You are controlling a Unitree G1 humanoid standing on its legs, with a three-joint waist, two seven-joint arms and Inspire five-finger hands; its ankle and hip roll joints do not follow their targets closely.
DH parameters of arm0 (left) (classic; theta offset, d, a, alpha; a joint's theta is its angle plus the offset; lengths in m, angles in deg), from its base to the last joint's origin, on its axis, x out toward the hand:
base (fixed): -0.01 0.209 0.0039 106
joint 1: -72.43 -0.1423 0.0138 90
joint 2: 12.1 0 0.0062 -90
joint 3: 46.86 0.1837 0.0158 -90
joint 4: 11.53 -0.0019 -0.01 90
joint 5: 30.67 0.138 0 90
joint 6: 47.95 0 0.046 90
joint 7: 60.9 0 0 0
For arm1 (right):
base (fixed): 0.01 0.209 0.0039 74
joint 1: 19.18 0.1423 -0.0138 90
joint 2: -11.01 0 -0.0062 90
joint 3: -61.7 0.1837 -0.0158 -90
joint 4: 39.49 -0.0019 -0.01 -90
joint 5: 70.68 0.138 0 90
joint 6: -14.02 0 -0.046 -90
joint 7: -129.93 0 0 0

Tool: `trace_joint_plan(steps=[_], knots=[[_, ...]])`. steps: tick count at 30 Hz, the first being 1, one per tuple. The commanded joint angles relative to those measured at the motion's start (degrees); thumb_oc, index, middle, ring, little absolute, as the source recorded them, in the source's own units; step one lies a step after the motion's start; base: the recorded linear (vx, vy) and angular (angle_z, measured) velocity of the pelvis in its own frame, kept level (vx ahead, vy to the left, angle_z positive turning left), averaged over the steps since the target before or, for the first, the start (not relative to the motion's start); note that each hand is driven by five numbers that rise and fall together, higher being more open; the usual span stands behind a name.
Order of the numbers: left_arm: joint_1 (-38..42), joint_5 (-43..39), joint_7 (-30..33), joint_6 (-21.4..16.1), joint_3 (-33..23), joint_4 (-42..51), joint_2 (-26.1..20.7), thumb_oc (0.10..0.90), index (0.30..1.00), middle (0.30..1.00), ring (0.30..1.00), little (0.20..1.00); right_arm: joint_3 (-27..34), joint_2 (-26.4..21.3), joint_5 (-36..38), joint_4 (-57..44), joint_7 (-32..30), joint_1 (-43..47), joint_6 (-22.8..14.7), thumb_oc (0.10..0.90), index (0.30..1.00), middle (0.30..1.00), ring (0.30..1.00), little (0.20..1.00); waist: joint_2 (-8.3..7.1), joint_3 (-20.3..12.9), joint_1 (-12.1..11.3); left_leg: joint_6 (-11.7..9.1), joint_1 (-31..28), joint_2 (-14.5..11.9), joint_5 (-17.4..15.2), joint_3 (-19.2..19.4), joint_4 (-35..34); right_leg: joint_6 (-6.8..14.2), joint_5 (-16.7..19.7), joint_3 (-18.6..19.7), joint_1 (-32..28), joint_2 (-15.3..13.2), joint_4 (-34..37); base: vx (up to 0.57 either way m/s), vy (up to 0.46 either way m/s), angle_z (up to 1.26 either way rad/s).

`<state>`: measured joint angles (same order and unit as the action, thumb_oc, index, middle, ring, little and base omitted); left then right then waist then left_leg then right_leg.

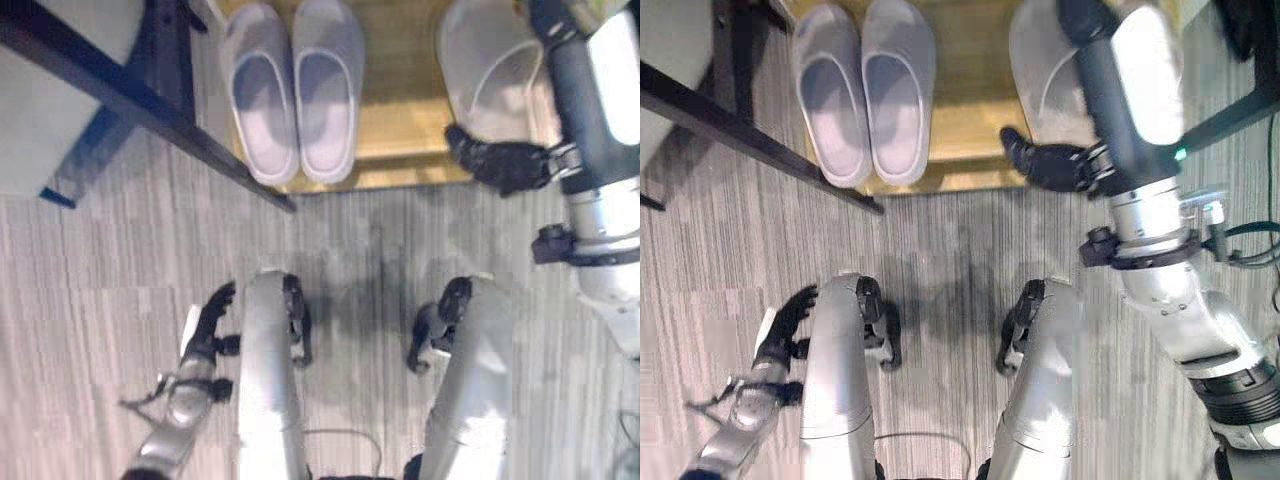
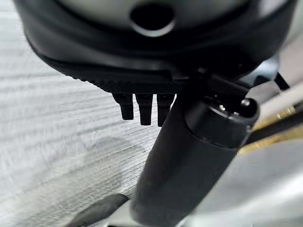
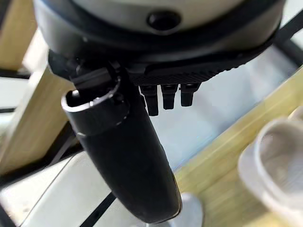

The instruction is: Arrange the slippers neatly on the shoe rack.

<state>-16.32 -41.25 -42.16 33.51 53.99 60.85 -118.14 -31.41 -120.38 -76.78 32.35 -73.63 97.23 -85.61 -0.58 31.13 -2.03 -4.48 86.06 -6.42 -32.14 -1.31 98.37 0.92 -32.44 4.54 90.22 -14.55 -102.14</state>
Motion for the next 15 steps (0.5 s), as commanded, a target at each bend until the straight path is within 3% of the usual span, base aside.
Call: trace_joint_plan(steps=[1, 2, 11, 13, 15], knots=[[0.3, 0.8, 3.1, -6.3, -3.0, 4.3, 0.5, 0.8, 0.9, 0.9, 0.9, 0.9, 9.3, -2.0, -1.3, -7.3, -3.0, 2.7, -5.4, 0.8, 0.9, 0.9, 0.9, 0.9, 1.74, -2.8, -1.4, 2.4, 3.9, 2.8, 5.4, -4.4, -8.1, -1.8, 3.8, -4.1, -4.1, -0.7, 8.9, -0.19, 0.006, 0.03], [0.5, 0.8, 3.1, -6.5, -3.0, 4.1, 0.7, 0.8, 0.9, 0.9, 0.9, 0.9, 9.2, -1.3, -1.6, -6.9, -2.7, 1.7, -5.3, 0.8, 0.9, 0.9, 0.9, 0.9, 1.91, -3.6, -1.1, 2.5, 3.8, 2.7, 6.6, -4.4, -10.4, -1.5, 4.4, -5.0, -4.6, -0.6, 11.4, -0.19, -0.019, 0.1], [-0.9, 1.5, -3.1, -7.0, -1.2, 0.7, 2.4, 0.8, 0.9, 0.9, 0.9, 0.9, 2.0, 4.2, -8.6, 7.0, 5.4, -13.0, -2.5, 0.8, 0.9, 0.9, 0.9, 0.9, 1.0, -6.7, -0.1, 0.4, -21.3, 2.5, 20.7, -5.0, -47.6, 0.6, 16.0, -13.4, -29.5, 1.2, 48.6, -0.16, -0.084, 0.17], [-1.7, 2.3, -4.8, -6.8, -0.1, -0.3, 2.3, 0.8, 0.9, 0.9, 0.9, 0.9, -1.2, 6.9, -10.0, 12.3, 7.0, -15.4, -2.0, 0.8, 0.9, 0.9, 0.9, 0.9, 0.83, -7.8, -0.4, -0.2, -27.9, 1.5, 23.7, -5.3, -55.6, 1.4, 17.9, -15.2, -35.1, 1.7, 54.4, 0.0, -0.08, 0.09], [-1.9, 2.4, -5.3, -6.6, -0.1, -0.7, 2.0, 0.8, 0.9, 0.9, 0.9, 0.9, -2.1, 7.2, -11.0, 14.1, 7.6, -15.6, -1.3, 0.8, 0.9, 0.9, 0.9, 0.9, 0.93, -8.2, -0.7, -0.1, -29.9, 1.2, 24.5, -5.2, -58.0, 1.5, 18.4, -16.1, -36.9, 1.7, 56.3, 0.05, -0.082, 0.11]])
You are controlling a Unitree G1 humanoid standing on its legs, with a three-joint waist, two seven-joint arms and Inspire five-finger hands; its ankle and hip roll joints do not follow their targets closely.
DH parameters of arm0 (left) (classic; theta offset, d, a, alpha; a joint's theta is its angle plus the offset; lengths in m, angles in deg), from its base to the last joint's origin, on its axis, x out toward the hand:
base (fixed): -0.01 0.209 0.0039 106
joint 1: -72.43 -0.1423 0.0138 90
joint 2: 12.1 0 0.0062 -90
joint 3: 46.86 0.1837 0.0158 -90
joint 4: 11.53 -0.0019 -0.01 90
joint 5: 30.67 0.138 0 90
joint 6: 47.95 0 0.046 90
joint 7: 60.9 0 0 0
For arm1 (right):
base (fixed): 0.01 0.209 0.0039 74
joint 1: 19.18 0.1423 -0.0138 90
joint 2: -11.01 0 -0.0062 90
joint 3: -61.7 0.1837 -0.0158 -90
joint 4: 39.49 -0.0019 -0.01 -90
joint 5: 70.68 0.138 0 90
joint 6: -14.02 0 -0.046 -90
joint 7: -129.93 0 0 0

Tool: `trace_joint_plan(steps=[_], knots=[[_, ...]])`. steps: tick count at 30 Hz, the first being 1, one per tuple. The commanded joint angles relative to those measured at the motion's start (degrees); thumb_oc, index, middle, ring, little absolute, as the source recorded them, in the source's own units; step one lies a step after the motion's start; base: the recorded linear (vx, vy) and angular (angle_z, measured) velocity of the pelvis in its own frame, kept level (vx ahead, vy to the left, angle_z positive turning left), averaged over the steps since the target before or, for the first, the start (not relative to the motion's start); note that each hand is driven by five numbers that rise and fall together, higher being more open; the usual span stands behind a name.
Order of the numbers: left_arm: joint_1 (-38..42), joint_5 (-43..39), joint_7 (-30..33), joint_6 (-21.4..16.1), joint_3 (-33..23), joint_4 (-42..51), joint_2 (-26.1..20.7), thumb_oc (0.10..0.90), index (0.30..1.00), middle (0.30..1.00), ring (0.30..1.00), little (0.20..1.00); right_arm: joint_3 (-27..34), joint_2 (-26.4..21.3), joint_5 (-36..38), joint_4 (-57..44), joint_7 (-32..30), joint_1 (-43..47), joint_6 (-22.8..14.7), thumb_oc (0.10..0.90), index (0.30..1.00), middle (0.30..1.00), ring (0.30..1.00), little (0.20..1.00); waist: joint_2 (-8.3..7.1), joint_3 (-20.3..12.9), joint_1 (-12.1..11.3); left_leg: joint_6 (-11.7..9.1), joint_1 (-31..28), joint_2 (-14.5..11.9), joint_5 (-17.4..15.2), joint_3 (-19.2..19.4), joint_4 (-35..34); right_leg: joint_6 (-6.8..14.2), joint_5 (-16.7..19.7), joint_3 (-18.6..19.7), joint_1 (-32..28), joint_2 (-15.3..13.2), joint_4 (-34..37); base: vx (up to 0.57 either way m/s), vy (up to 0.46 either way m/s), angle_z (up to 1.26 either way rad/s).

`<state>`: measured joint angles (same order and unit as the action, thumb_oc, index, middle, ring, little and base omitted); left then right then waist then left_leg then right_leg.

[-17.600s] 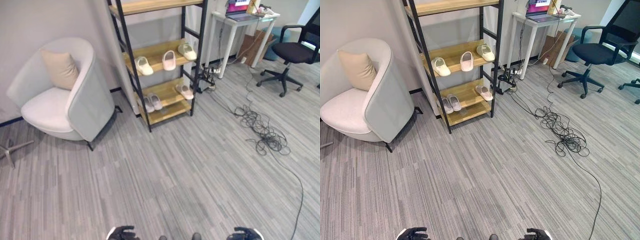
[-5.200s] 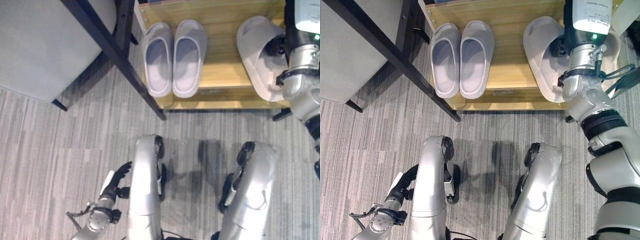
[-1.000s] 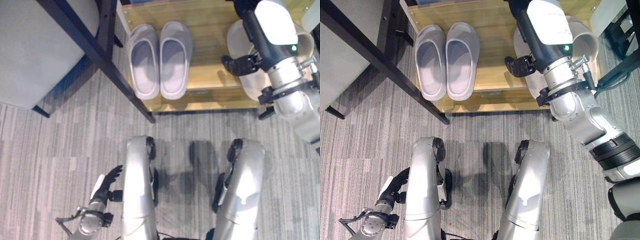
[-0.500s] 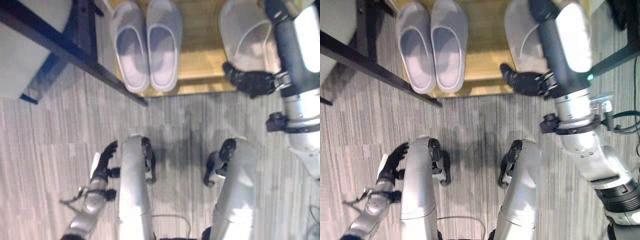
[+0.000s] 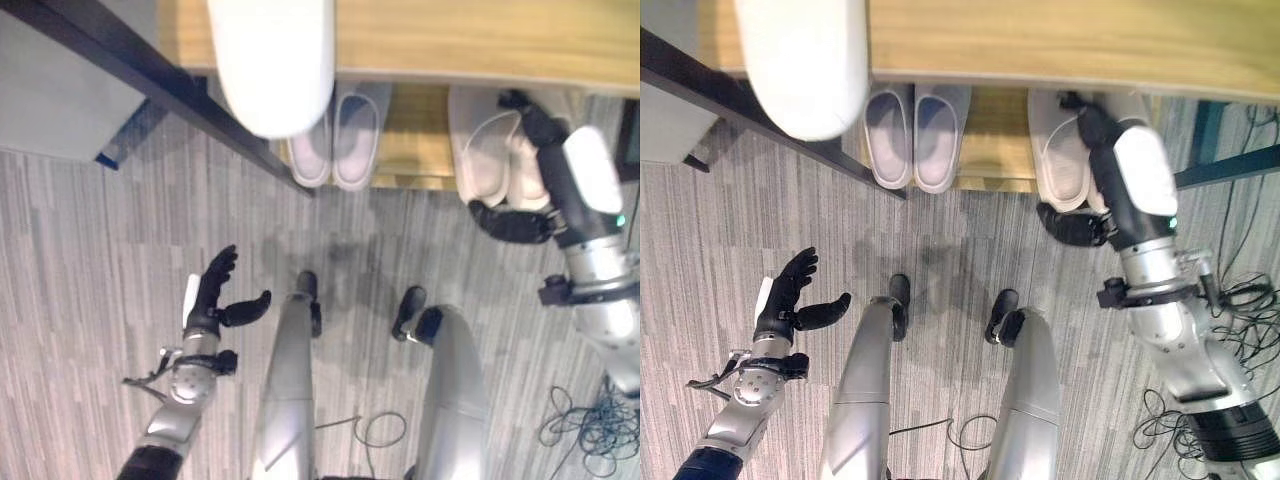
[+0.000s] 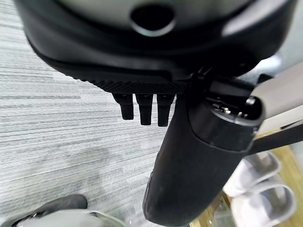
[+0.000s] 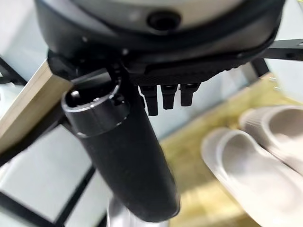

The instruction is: Arrange the slippers neatly on the shoe rack.

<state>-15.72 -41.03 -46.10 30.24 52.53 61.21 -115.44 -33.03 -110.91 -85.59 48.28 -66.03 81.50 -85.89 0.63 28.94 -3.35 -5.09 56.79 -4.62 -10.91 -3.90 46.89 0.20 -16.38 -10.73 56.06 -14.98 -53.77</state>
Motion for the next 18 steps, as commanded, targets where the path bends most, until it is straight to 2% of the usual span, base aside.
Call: trace_joint_plan(steps=[1, 2, 3, 5, 6, 7, 10, 11, 12, 15, 17, 18], knots=[[-3.4, 3.1, -2.8, -2.9, 2.3, -2.5, -0.3, 0.8, 0.9, 0.9, 0.9, 0.9, -3.0, 1.5, -3.5, 3.4, 1.1, -1.8, -0.6, 0.8, 0.9, 0.9, 0.9, 0.9, -0.51, -7.6, 0.4, -0.1, -7.0, -0.7, 5.9, -2.0, -13.6, 2.9, 3.7, -2.7, -9.1, 2.8, 13.9, 0.02, -0.097, 0.1], [-3.8, 3.2, -3.4, -2.7, 2.6, -2.9, -0.1, 0.8, 0.9, 0.9, 0.9, 0.9, -4.0, 2.9, -4.3, 5.6, 1.5, -2.2, -0.2, 0.8, 0.9, 0.9, 0.9, 0.9, -0.39, -8.3, -0.1, 0.0, -9.5, -1.1, 9.1, -1.5, -18.0, 2.6, 5.9, -3.8, -11.3, 2.9, 17.3, 0.08, -0.13, 0.15], [-4.6, 3.5, -4.2, -2.5, 2.9, -3.0, 0.3, 0.8, 0.9, 0.9, 0.9, 0.9, -5.4, 4.9, -5.3, 8.1, 1.8, -3.1, 0.0, 0.8, 0.9, 0.9, 0.9, 0.9, -0.32, -8.9, -0.4, -0.3, -13.9, -1.0, 10.7, -1.3, -22.5, 2.8, 6.7, -4.8, -15.7, 3.6, 21.2, 0.08, -0.053, 0.16], [-6.0, 3.7, -5.5, -2.4, 2.9, -3.0, 0.8, 0.8, 0.9, 0.9, 0.9, 0.9, -6.8, 7.5, -6.3, 13.2, 2.4, -4.7, 0.6, 0.8, 0.9, 0.9, 0.9, 0.9, -0.17, -10.5, -1.0, -0.9, -20.8, -1.2, 13.2, -0.4, -29.3, 3.4, 8.0, -6.1, -21.7, 4.5, 26.5, 0.17, -0.088, 0.14], [-6.2, 3.7, -5.5, -2.3, 2.9, -3.0, 0.8, 0.8, 0.9, 0.9, 0.9, 0.9, -6.9, 7.5, -6.3, 13.3, 2.3, -4.7, 0.5, 0.8, 0.9, 0.9, 0.9, 0.9, -0.14, -10.2, -1.0, -0.9, -21.6, -1.3, 13.5, -0.4, -29.9, 3.4, 8.2, -6.2, -22.5, 4.7, 27.0, 0.22, -0.114, 0.05], [-7.2, 3.7, -6.3, -2.0, 2.9, -3.0, 1.3, 0.8, 0.9, 0.9, 0.9, 0.9, -8.2, 9.6, -7.4, 18.7, 2.2, -5.7, 0.9, 0.8, 0.9, 0.9, 0.9, 0.9, -0.12, -11.5, -1.4, -1.8, -27.9, -1.4, 15.9, 0.0, -35.3, 3.7, 9.1, -7.2, -29.0, 5.7, 32.3, 0.21, -0.09, 0.02], [-8.2, 3.6, -7.4, -1.8, 3.0, -2.7, 2.0, 0.8, 0.9, 0.9, 0.9, 0.9, -9.5, 11.4, -8.5, 24.5, 2.0, -6.3, 1.5, 0.8, 0.9, 0.9, 0.9, 0.9, 0.06, -12.6, -1.7, -2.2, -33.8, -1.5, 17.6, 0.2, -40.5, 4.1, 10.0, -8.0, -35.1, 7.1, 36.9, 0.17, -0.078, 0.03], [-8.3, 4.2, -8.2, -1.5, 3.3, -2.8, 2.1, 0.8, 0.9, 0.9, 0.9, 0.9, -10.2, 13.0, -8.9, 29.2, 2.5, -7.0, 1.7, 0.8, 0.9, 0.9, 0.9, 0.9, 0.21, -14.4, -1.6, -2.3, -37.8, -2.0, 18.5, 0.7, -44.0, 4.6, 11.3, -8.5, -39.6, 7.8, 41.3, 0.25, -0.103, 0.06], [-8.4, 4.9, -8.4, -1.3, 3.6, -3.4, 2.3, 0.8, 0.9, 0.9, 0.9, 0.9, -10.9, 13.9, -9.3, 32.5, 2.6, -7.4, 1.9, 0.8, 0.9, 0.9, 0.9, 0.9, 0.22, -15.5, -1.6, -2.6, -39.9, -2.3, 18.5, 0.9, -45.4, 4.8, 11.2, -8.5, -41.7, 8.2, 42.7, 0.23, -0.074, 0.01], [-8.9, 7.5, -9.4, -1.0, 4.3, -2.8, 2.1, 0.8, 0.9, 0.9, 0.9, 0.9, -11.5, 15.8, -10.0, 37.1, 3.4, -8.6, 1.9, 0.8, 0.9, 0.9, 0.9, 0.9, 0.49, -18.3, -1.4, -2.7, -44.4, -2.7, 19.3, 1.4, -48.7, 5.1, 12.1, -8.6, -46.7, 9.1, 47.3, 0.17, -0.061, 0.08], [-9.1, 8.2, -9.9, -1.1, 4.9, -2.0, 2.1, 0.8, 0.9, 0.9, 0.9, 0.9, -11.9, 16.4, -10.2, 39.3, 3.5, -9.1, 2.0, 0.8, 0.9, 0.9, 0.9, 0.9, 0.63, -18.9, -1.4, -3.1, -46.4, -2.8, 19.9, 1.8, -49.8, 5.2, 12.4, -8.7, -48.9, 9.5, 49.0, 0.14, -0.059, 0.1], [-10.3, 8.6, -11.3, -1.1, 5.3, -0.5, 1.9, 0.8, 0.9, 0.9, 0.9, 0.9, -11.8, 17.4, -10.0, 41.2, 3.8, -9.7, 1.9, 0.8, 0.9, 0.9, 0.9, 0.9, 0.74, -20.2, -1.1, -3.2, -48.7, -2.6, 19.8, 2.2, -51.0, 5.2, 12.7, -8.5, -52.2, 10.1, 51.7, 0.2, -0.074, 0.0]])
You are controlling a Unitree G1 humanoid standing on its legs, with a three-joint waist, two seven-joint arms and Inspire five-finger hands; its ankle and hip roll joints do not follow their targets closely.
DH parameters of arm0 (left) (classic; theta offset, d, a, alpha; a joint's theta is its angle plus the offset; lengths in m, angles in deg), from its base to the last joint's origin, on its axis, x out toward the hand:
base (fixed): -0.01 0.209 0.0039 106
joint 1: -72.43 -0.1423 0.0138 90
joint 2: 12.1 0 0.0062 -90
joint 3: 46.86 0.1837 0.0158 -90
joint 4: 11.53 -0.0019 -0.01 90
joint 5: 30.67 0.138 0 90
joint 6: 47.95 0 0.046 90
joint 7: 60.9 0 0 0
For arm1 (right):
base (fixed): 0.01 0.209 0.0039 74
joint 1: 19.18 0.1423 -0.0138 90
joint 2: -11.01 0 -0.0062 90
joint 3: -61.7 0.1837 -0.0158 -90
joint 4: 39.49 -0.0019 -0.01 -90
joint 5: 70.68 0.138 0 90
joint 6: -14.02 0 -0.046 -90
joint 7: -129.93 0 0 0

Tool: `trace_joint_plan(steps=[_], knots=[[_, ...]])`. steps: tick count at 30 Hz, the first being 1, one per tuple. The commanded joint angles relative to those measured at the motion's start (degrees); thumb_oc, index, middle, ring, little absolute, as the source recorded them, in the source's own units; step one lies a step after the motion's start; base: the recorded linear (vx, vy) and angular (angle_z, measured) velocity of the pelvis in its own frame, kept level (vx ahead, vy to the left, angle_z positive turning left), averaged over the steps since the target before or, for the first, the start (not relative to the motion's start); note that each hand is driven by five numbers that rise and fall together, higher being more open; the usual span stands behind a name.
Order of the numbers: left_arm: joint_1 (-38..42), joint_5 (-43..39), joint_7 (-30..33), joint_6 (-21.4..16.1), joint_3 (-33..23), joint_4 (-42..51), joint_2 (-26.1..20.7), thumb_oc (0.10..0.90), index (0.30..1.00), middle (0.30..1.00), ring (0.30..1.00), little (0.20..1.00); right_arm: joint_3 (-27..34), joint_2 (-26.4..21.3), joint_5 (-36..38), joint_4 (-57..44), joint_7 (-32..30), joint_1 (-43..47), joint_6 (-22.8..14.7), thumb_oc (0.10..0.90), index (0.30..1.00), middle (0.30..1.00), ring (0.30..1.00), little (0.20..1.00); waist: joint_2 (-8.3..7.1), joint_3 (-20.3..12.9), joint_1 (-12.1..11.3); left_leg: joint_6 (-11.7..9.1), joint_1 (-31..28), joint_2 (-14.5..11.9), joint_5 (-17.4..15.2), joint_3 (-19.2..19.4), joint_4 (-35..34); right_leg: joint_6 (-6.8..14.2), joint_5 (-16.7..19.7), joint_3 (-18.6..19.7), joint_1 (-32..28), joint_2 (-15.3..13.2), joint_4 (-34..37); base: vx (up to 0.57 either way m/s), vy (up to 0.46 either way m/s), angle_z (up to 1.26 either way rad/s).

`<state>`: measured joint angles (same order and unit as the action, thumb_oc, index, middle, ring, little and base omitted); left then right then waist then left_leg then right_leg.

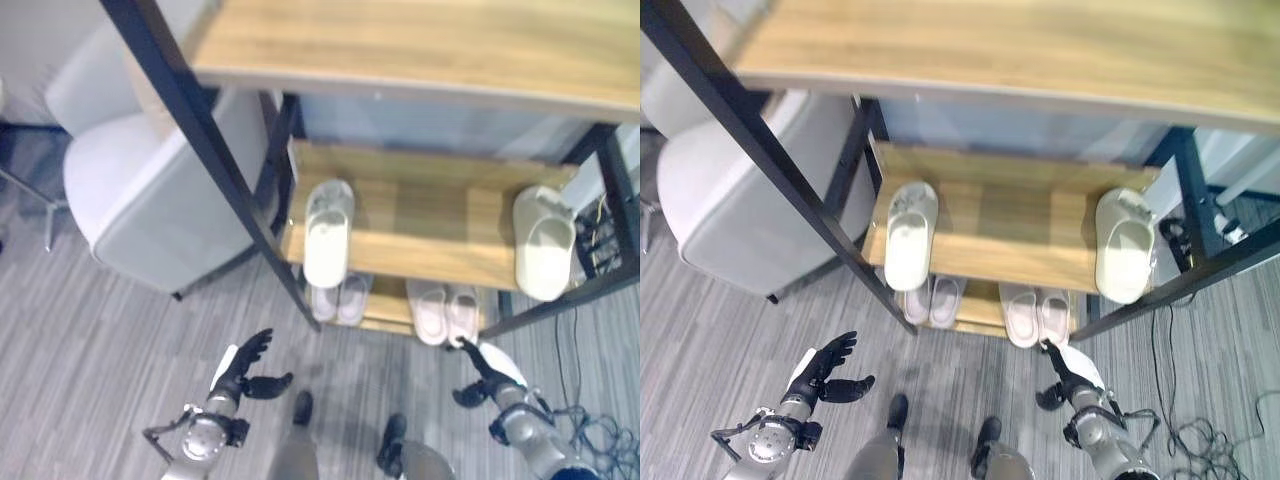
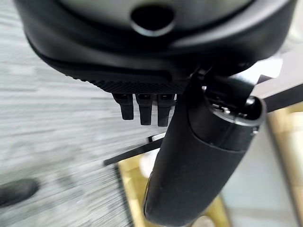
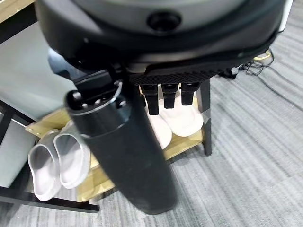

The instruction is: Arrange the slippers neatly on the shoe rack.

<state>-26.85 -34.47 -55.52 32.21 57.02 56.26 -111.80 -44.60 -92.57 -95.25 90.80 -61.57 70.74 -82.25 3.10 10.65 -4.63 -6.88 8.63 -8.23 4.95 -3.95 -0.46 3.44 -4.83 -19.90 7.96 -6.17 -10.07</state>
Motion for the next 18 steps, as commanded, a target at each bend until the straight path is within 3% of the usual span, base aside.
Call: trace_joint_plan(steps=[1, 9, 18], knots=[[0.5, 2.0, -2.5, -3.1, 1.1, 5.1, -1.7, 0.8, 0.9, 0.9, 0.9, 0.9, -0.3, -0.4, 0.0, -0.2, -0.5, 1.0, -1.7, 0.8, 0.9, 0.9, 0.9, 0.9, -1.7, -2.3, 0.3, -1.5, -1.4, 1.2, 3.8, 2.5, -3.9, 2.0, 1.3, 0.6, -5.2, 1.4, 9.0, 0.21, -0.05, 0.0], [-0.3, -2.0, -8.0, -3.0, 3.8, 12.0, -1.5, 0.8, 0.9, 0.9, 0.9, 0.9, 0.7, 2.1, 1.7, 2.4, 0.1, -0.9, -0.8, 0.8, 0.9, 0.9, 0.9, 0.9, -0.83, -4.7, 1.7, -1.8, -4.1, 1.8, 3.1, 4.6, -4.5, 2.7, 2.9, 1.0, -9.5, 1.8, 14.6, 0.08, -0.039, -0.02], [0.4, -5.5, -8.2, -3.6, 4.0, 20.9, -0.7, 0.8, 0.9, 0.9, 0.9, 0.9, 0.1, 2.5, 1.2, 3.8, -0.1, -1.7, -0.2, 0.8, 0.9, 0.9, 0.9, 0.9, 0.57, -4.3, 2.8, -1.6, -5.4, 2.2, 1.9, 6.4, -4.5, 3.0, 3.0, 2.2, -9.7, 1.3, 15.1, 0.03, -0.008, -0.09]])
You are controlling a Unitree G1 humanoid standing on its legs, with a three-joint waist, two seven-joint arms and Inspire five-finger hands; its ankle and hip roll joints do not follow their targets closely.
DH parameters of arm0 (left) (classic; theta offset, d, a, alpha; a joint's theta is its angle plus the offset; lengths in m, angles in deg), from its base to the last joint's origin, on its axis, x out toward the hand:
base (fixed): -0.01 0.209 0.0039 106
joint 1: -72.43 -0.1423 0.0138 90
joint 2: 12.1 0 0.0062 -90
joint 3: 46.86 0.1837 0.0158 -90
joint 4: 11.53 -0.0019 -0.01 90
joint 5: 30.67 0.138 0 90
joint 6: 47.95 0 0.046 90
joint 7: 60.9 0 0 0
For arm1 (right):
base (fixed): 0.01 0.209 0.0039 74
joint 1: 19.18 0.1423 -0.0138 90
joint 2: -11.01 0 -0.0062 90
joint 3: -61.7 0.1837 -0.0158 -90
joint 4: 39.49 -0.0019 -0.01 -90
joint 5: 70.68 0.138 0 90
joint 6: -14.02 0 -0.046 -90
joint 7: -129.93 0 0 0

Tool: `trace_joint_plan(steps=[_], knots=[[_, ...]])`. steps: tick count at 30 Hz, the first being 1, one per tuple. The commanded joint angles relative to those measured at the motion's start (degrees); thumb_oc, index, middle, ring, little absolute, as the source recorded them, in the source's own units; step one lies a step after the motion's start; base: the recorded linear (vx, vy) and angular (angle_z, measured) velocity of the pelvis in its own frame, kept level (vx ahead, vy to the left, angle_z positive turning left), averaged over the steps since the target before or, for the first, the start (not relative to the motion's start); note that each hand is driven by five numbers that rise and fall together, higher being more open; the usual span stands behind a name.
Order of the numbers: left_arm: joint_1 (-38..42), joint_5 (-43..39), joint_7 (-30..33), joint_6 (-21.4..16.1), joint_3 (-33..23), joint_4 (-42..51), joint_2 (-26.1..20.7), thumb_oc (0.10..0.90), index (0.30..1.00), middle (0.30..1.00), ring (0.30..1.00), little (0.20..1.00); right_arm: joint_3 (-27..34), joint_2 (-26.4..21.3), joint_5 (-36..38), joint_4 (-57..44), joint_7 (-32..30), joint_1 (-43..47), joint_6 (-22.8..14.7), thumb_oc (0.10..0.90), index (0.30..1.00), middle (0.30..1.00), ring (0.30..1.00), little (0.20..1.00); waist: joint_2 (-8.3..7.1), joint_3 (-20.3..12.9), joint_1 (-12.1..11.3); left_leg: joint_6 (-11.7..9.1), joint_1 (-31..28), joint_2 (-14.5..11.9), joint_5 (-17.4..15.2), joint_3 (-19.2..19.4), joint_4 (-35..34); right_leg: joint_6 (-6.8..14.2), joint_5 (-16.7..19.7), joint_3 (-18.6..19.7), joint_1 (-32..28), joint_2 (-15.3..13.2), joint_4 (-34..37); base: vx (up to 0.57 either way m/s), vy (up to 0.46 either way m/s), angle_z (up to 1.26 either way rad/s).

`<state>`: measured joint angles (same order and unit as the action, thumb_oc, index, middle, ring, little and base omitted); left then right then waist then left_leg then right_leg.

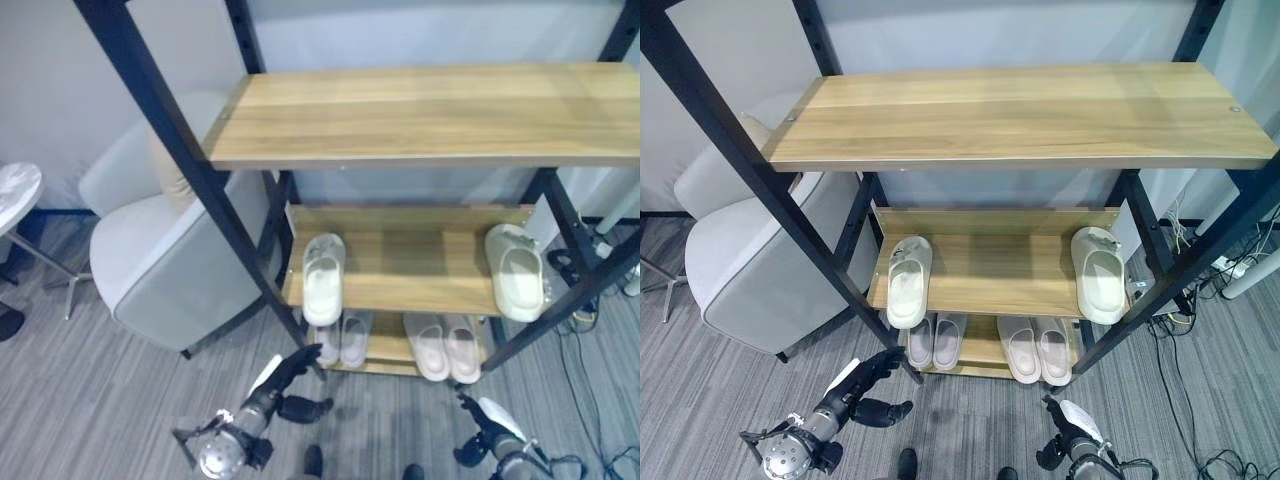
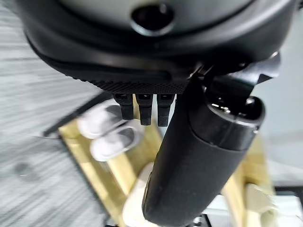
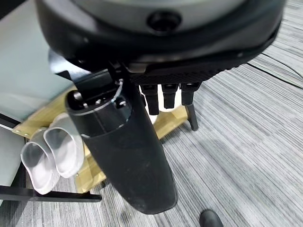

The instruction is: Arrange the slippers neatly on the shoe rack.

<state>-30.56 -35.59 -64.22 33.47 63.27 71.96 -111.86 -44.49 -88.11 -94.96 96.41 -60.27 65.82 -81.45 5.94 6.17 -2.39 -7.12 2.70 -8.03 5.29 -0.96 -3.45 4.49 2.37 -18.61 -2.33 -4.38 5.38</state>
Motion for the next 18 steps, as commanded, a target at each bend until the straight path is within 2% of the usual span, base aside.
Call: trace_joint_plan(steps=[1, 11, 18], knots=[[4.3, -5.6, 1.1, -4.9, -2.9, 6.8, -0.2, 0.8, 0.9, 0.9, 0.9, 0.9, 0.3, -2.0, 0.9, -2.4, -1.5, 2.7, -0.9, 0.8, 0.9, 0.9, 0.9, 0.9, -2.06, 0.2, 0.7, -1.3, 0.2, 2.1, 1.4, 3.8, -1.6, 2.0, -4.1, 1.2, 0.5, -0.6, -0.4, 0.04, 0.011, -0.12], [9.9, -6.0, 5.8, -5.7, -4.5, 11.1, 1.9, 0.8, 0.9, 0.9, 0.9, 0.9, -0.2, -0.8, 1.2, -1.7, -2.2, 1.2, -0.9, 0.8, 0.9, 0.9, 0.9, 0.9, -2.08, 0.0, 1.8, -0.8, -0.9, 2.2, 0.3, 4.6, -1.6, 2.2, -4.0, 1.5, -0.3, -0.9, -0.4, 0.02, 0.002, -0.04], [17.8, 1.1, 12.6, -5.7, -4.4, 9.2, 3.4, 0.8, 0.9, 0.9, 0.9, 0.9, -1.8, -0.7, 0.3, -2.5, -2.5, 1.7, -0.6, 0.8, 0.9, 0.9, 0.9, 0.9, -1.98, -0.1, 2.8, -0.7, -1.1, 2.4, -0.6, 5.4, -1.6, 2.6, -3.7, 2.0, 0.3, -1.3, -0.4, 0.0, 0.001, -0.01]])
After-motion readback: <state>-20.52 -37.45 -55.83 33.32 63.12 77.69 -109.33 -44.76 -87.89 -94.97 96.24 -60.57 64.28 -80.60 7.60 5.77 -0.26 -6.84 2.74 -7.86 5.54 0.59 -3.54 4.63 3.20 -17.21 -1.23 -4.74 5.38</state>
